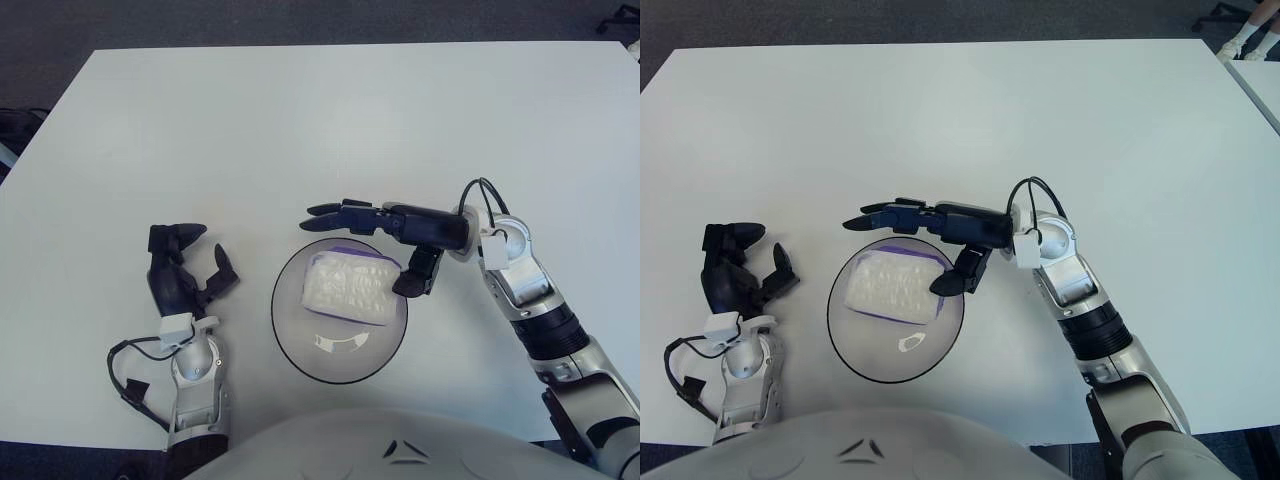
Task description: Put the tissue paper into the plate.
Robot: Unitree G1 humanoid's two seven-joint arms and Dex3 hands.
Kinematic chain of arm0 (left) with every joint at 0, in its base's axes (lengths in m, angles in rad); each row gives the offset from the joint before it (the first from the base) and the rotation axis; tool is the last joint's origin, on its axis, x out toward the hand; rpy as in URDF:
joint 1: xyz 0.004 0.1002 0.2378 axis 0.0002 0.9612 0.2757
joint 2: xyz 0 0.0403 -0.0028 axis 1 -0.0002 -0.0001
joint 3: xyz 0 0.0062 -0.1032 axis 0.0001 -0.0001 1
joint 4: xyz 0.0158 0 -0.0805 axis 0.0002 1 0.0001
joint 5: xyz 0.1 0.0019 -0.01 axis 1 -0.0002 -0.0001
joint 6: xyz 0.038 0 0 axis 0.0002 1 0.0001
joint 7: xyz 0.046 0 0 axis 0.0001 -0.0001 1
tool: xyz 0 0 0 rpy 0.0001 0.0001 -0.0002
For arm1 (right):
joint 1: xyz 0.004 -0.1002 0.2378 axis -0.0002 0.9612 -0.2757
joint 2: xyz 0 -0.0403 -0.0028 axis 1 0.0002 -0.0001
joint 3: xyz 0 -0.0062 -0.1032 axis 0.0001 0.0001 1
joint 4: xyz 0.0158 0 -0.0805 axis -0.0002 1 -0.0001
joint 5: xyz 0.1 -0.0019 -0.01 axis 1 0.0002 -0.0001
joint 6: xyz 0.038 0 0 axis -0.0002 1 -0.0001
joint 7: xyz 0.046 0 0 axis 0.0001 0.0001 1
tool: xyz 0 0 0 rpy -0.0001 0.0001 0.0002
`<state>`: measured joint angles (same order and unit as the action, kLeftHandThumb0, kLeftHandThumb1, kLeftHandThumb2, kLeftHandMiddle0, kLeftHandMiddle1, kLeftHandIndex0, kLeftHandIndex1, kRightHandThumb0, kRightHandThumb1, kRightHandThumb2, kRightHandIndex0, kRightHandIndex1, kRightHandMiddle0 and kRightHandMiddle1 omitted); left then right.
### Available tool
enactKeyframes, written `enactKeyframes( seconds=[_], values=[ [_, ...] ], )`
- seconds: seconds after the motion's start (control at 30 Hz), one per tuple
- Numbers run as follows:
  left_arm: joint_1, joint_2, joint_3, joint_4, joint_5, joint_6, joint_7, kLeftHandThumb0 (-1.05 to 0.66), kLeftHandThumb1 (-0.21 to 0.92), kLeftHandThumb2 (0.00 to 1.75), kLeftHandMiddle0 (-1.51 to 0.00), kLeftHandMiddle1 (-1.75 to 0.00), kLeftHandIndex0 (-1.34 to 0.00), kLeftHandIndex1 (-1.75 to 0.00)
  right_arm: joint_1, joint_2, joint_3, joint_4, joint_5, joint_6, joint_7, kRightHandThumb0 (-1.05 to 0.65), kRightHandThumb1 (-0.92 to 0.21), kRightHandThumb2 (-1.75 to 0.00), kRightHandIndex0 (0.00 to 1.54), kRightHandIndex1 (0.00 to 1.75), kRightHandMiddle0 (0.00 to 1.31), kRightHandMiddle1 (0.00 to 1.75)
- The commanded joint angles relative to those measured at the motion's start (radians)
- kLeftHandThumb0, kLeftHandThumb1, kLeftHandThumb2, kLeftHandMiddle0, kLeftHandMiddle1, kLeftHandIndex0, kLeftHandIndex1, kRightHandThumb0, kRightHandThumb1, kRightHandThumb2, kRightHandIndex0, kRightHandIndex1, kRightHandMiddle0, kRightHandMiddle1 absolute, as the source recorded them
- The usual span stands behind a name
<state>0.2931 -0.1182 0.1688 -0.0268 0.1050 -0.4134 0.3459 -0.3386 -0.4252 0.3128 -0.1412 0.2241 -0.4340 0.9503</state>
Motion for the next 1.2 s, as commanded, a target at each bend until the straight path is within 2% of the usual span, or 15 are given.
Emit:
enactKeyframes(
  seconds=[0.0, 0.2, 0.37, 0.53, 0.63, 0.7, 0.87, 1.03, 1.1, 1.17],
  values=[
    [0.061, -0.033, -0.017, 0.057, 0.027, 0.034, 0.016, -0.01, 0.29, 1.33, -0.64, -1.66, -0.43, -1.75, -0.001, -0.004, 0.001, -0.019, 0.023, 0.000, 0.018, -1.05, -0.92, -0.86, 0.00, 0.00, 0.00, 0.00],
    [0.064, -0.029, -0.028, 0.039, 0.044, 0.055, 0.023, -0.01, 0.29, 1.33, -0.64, -1.67, -0.42, -1.75, -0.008, 0.003, -0.012, 0.004, 0.015, -0.041, 0.027, -1.05, -0.92, -0.85, 0.00, 0.00, 0.00, 0.00],
    [0.063, -0.021, -0.033, 0.039, 0.021, 0.048, 0.001, -0.01, 0.29, 1.34, -0.64, -1.69, -0.42, -1.75, 0.010, 0.020, -0.019, 0.003, 0.018, -0.021, -0.002, -1.05, -0.92, -0.88, 0.00, 0.00, 0.00, 0.00],
    [0.065, -0.018, -0.033, 0.039, 0.005, 0.044, -0.013, -0.01, 0.30, 1.33, -0.64, -1.67, -0.41, -1.75, 0.016, 0.040, -0.025, 0.008, 0.015, -0.040, -0.022, -1.05, -0.92, -0.88, 0.00, 0.00, 0.00, 0.00],
    [0.062, -0.015, -0.026, 0.042, -0.004, 0.057, -0.020, -0.01, 0.30, 1.31, -0.66, -1.62, -0.41, -1.75, 0.006, 0.035, -0.025, 0.016, -0.016, -0.052, -0.026, -1.05, -0.92, -0.87, 0.00, 0.00, 0.00, 0.00],
    [0.057, -0.015, -0.021, 0.047, -0.019, 0.063, -0.027, -0.01, 0.31, 1.29, -0.67, -1.59, -0.42, -1.75, 0.025, 0.014, -0.042, 0.045, -0.042, -0.074, -0.034, -1.05, -0.92, -0.86, 0.00, 0.00, 0.00, 0.00],
    [0.046, -0.013, -0.014, 0.065, -0.072, 0.039, -0.059, -0.01, 0.34, 1.23, -0.67, -1.51, -0.43, -1.75, 0.063, 0.048, -0.079, 0.046, -0.094, -0.083, -0.140, -1.05, -0.92, -0.87, 0.00, 0.00, 0.00, 0.00],
    [0.038, -0.006, -0.008, 0.086, -0.086, 0.013, -0.072, -0.01, 0.34, 1.22, -0.66, -1.49, -0.44, -1.75, 0.087, 0.086, -0.089, 0.062, 0.017, -0.053, -0.148, -1.05, -0.92, -0.90, 0.00, 0.00, 0.00, 0.00],
    [0.034, -0.004, -0.004, 0.096, -0.090, 0.004, -0.076, -0.01, 0.34, 1.21, -0.66, -1.49, -0.44, -1.75, 0.085, 0.097, -0.133, 0.107, 0.079, -0.058, -0.147, -1.05, -0.92, -0.93, 0.00, 0.00, 0.00, 0.00],
    [0.030, -0.003, -0.001, 0.104, -0.093, -0.001, -0.078, -0.01, 0.34, 1.21, -0.65, -1.50, -0.44, -1.75, 0.092, 0.122, -0.158, 0.120, 0.095, -0.063, -0.178, -1.05, -0.92, -0.97, 0.00, 0.00, 0.00, 0.00]
  ],
)
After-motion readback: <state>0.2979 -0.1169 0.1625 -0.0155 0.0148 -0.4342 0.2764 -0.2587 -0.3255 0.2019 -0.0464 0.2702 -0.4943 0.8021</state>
